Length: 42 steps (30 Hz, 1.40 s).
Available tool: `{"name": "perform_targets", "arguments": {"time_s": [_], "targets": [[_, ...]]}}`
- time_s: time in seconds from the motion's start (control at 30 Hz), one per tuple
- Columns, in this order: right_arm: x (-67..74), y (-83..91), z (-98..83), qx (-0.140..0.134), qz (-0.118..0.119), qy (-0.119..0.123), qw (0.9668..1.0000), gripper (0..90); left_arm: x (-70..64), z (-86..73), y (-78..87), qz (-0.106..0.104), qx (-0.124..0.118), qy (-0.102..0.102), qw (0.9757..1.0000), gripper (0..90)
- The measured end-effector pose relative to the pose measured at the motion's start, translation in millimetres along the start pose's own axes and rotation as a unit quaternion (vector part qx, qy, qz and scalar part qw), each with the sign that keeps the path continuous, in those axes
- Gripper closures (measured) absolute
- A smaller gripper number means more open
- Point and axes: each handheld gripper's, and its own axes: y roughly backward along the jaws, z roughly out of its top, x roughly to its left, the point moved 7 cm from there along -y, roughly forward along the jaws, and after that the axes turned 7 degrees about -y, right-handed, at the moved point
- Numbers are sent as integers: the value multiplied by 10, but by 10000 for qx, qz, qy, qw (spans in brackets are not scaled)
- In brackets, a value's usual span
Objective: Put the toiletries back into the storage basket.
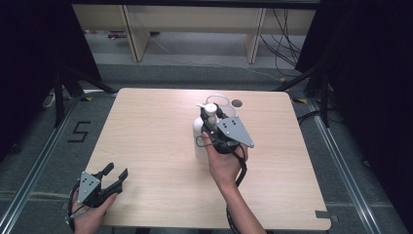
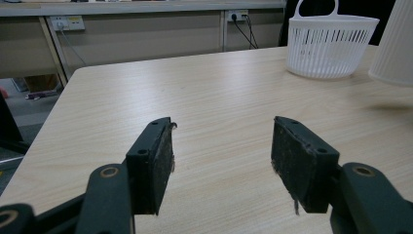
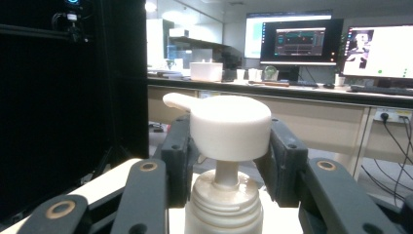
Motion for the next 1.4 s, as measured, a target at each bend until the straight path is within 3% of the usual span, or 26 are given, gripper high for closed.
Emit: {"name": "perform_targets", "arguments": {"time_s": [0.2, 0.23, 0.27, 0.6, 0.63, 0.73, 1.03, 1.13, 1.4], "targets": [[-55, 33, 5, 52, -80, -50, 9999, 602, -1, 0, -1, -1, 3, -8, 10000, 404], [-83, 32, 20, -12, -125, 66, 9999, 602, -1, 0, -1, -1, 3, -8, 10000, 404], [-76, 34, 19, -8, -91, -28, 10000, 602, -1, 0, -1, 3, 4, 0, 10000, 404], [-170, 66, 63, -71, -230, -39, 9997, 602, 0, 0, -1, 3, 7, -1, 10000, 404], [-200, 69, 81, -116, -251, 119, 9995, 602, 0, 0, -1, 4, 6, 1, 10000, 403], [-218, 75, 95, -161, -303, 10, 9994, 601, 0, 0, -1, 4, 8, 0, 10000, 404], [-304, 84, 132, -214, -432, -10, 9988, 601, 0, -2, 3, 8, 40, -7, 10000, 403], [-342, 75, 149, -235, -478, 113, 9985, 601, 0, -2, 3, 13, 38, 0, 10000, 403], [-369, 57, 218, -358, -543, 167, 9977, 601, 2, -1, 4, 7, 33, -6, 10000, 403]]}}
